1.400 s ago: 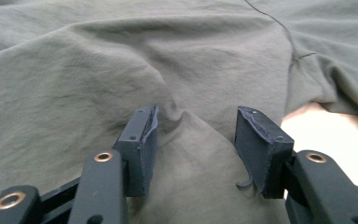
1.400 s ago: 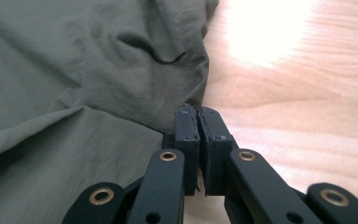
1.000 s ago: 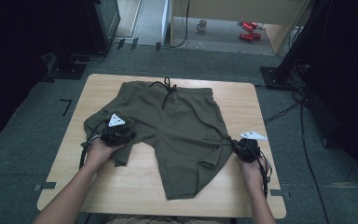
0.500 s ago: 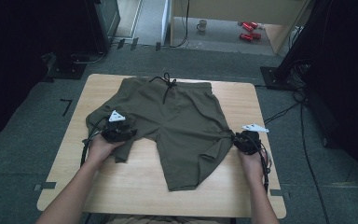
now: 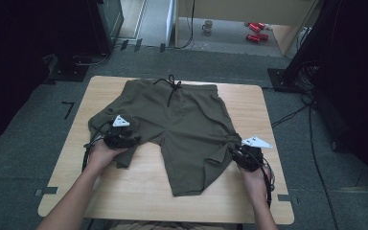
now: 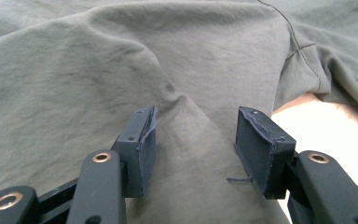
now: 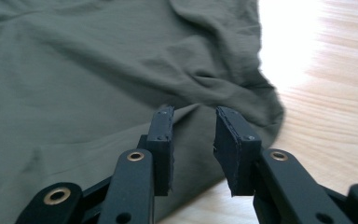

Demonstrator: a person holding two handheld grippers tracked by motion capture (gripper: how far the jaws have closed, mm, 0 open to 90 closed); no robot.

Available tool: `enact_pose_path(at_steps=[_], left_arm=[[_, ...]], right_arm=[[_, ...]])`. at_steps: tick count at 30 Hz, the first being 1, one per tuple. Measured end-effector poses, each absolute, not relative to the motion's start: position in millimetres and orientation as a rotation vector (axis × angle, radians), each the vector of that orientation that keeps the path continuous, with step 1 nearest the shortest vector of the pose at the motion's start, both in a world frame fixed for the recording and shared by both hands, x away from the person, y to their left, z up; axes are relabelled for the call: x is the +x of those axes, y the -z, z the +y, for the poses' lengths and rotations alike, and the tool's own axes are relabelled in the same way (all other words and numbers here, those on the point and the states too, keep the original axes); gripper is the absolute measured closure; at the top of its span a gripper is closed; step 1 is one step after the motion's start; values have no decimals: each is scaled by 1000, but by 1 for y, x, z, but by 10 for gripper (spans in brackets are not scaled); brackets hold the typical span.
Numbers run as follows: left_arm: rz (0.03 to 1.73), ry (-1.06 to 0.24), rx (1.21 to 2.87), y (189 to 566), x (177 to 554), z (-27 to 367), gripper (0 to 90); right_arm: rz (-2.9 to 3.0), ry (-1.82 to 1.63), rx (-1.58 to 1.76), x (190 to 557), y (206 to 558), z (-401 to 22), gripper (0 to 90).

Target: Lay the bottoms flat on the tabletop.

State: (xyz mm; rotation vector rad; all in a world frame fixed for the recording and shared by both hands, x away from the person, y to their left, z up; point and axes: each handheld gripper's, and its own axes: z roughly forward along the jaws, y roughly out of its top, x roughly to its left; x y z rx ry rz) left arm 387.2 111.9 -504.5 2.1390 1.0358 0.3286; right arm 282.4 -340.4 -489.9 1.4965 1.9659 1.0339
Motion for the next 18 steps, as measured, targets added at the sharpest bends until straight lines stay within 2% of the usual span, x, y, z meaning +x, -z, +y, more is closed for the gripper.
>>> enact_pose_path(at_steps=[9, 13, 16, 18], left_arm=[[1041, -327, 2142, 508, 387, 112, 476], [1042, -326, 2142, 508, 387, 113, 475], [1042, -330, 2138, 509, 386, 112, 475], [1038, -335, 2137, 509, 385, 112, 475]], right_arm=[[1961, -1109, 1449, 262, 482, -319, 576], [1989, -1098, 1447, 258, 494, -308, 515], [1995, -1103, 1465, 257, 504, -304, 518], [2014, -1085, 1471, 256, 510, -302, 565]])
